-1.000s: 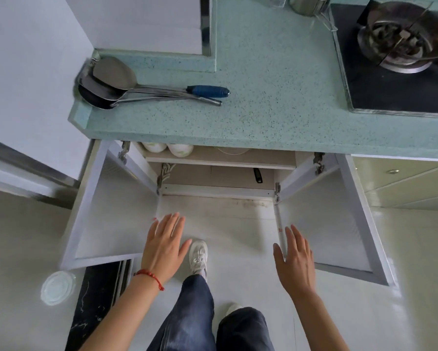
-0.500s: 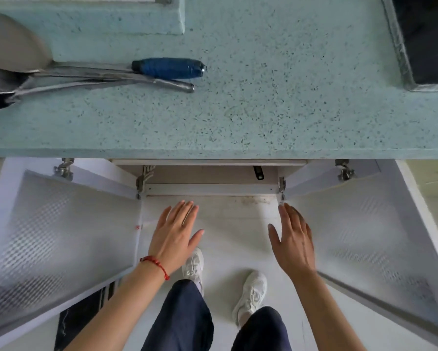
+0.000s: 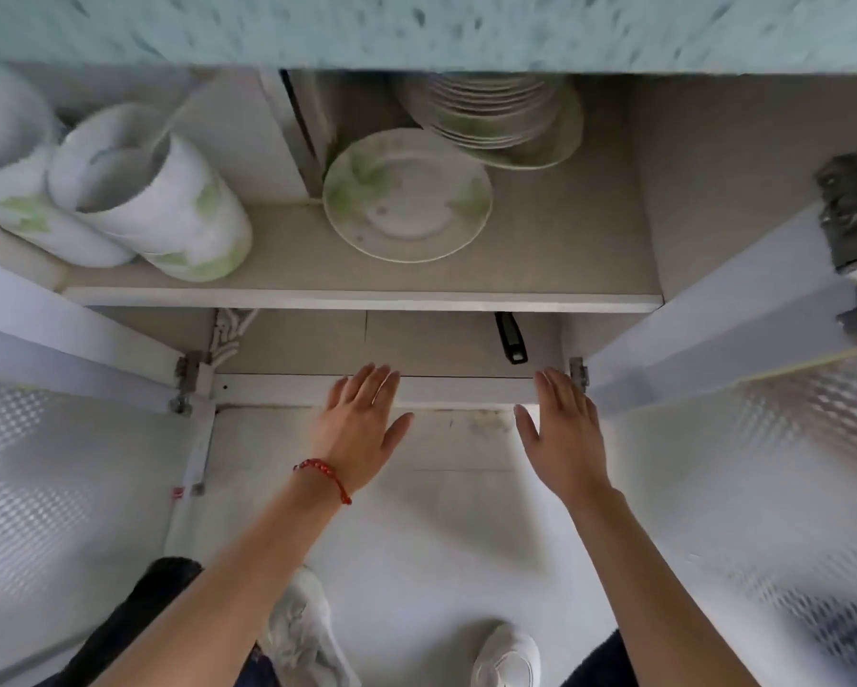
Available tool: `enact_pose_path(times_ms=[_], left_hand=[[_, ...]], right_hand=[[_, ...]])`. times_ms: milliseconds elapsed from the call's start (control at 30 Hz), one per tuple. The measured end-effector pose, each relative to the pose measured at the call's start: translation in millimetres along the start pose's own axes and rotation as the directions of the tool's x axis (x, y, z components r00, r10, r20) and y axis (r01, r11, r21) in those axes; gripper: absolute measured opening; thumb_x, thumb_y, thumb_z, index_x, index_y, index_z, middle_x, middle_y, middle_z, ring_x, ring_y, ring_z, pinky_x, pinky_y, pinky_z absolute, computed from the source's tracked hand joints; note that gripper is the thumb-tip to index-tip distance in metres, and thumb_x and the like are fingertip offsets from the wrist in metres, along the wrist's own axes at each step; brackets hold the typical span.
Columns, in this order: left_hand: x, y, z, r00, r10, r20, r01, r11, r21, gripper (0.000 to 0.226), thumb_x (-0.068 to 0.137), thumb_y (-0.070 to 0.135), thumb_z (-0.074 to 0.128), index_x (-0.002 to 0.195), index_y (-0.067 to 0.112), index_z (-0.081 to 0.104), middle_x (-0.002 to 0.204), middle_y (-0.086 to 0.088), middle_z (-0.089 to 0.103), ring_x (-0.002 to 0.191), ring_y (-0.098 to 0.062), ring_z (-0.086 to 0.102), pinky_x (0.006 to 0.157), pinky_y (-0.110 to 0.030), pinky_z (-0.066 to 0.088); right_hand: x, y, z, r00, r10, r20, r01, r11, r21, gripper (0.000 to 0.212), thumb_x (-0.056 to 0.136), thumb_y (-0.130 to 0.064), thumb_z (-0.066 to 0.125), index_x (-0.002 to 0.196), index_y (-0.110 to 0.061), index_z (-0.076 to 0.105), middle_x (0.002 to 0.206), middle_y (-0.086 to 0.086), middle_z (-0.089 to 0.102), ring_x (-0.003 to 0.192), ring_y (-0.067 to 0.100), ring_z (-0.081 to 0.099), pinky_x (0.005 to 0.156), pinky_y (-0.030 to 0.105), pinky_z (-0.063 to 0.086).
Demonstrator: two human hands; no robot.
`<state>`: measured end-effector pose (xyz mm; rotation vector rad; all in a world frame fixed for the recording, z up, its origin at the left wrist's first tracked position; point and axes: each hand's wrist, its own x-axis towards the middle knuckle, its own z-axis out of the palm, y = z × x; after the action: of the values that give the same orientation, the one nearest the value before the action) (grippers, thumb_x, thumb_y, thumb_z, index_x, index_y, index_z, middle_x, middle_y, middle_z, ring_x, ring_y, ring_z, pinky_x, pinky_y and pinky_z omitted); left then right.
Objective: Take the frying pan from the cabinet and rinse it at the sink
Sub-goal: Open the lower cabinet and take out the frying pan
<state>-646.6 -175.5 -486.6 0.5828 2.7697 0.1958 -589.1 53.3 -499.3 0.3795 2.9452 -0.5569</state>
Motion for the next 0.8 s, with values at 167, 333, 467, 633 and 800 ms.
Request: enact_pose_path(times_ms=[167,333,467,633,800], left_hand=[[45.0,4.6,65.0,0.998,0.007,-0.054,-0.01,0.998,-0.066,0.069,0.088,0.053,0.017,0.13,0.008,0.047,0.135,-0.011,0.054,0.128,-0.029,0.046,0.107,-0.044,0.033],[84.0,4.4,115.7,0.996,0.001,-0.089,-0.006,0.998,-0.062,0.071,0.092,0.052,0.01,0.122,0.007,0.055,0.123,-0.012,0.063,0.118,-0.029,0.057,0.097,-0.046,0.044],[103.8,2.4,141.0,0.993,-0.006,-0.12,-0.004,0.996,-0.088,0.074,0.092,0.052,0.007,0.117,0.005,0.058,0.117,-0.013,0.066,0.111,-0.031,0.061,0.09,-0.046,0.048],[110.7,6.8,158.7,0.985,0.013,-0.173,-0.042,0.985,-0.166,0.075,0.087,0.057,0.014,0.127,0.004,0.05,0.131,-0.015,0.056,0.126,-0.032,0.049,0.104,-0.045,0.037],[114.5,10.5,165.3,0.983,-0.007,-0.181,-0.039,0.968,-0.249,0.089,0.079,0.067,0.002,0.137,0.009,0.037,0.143,-0.01,0.043,0.137,-0.025,0.033,0.112,-0.036,0.024]], right_hand=[[47.7,19.5,58.1,1.0,0.002,-0.027,-0.001,0.999,0.035,0.048,0.093,-0.024,0.047,0.133,0.0,0.041,0.141,0.021,0.044,0.133,0.035,0.037,0.11,0.045,0.027],[98.4,30.7,106.6,0.993,0.065,-0.101,-0.057,0.995,0.082,0.049,0.091,-0.024,0.046,0.132,0.002,0.04,0.137,0.023,0.046,0.129,0.037,0.04,0.105,0.047,0.033],[138.8,40.0,127.1,0.969,0.196,-0.151,-0.161,0.963,0.218,0.049,0.092,-0.025,0.047,0.133,0.0,0.038,0.132,0.024,0.049,0.119,0.04,0.048,0.094,0.044,0.041],[156.6,51.2,146.2,0.924,0.383,-0.022,-0.297,0.75,0.591,0.031,0.091,-0.024,0.052,0.106,0.002,0.06,0.094,0.024,0.067,0.08,0.035,0.062,0.064,0.029,0.04],[149.3,43.9,164.5,0.933,0.36,0.012,-0.263,0.658,0.705,0.025,0.087,-0.023,0.058,0.085,0.001,0.064,0.071,0.013,0.063,0.062,0.026,0.057,0.055,0.026,0.04]])
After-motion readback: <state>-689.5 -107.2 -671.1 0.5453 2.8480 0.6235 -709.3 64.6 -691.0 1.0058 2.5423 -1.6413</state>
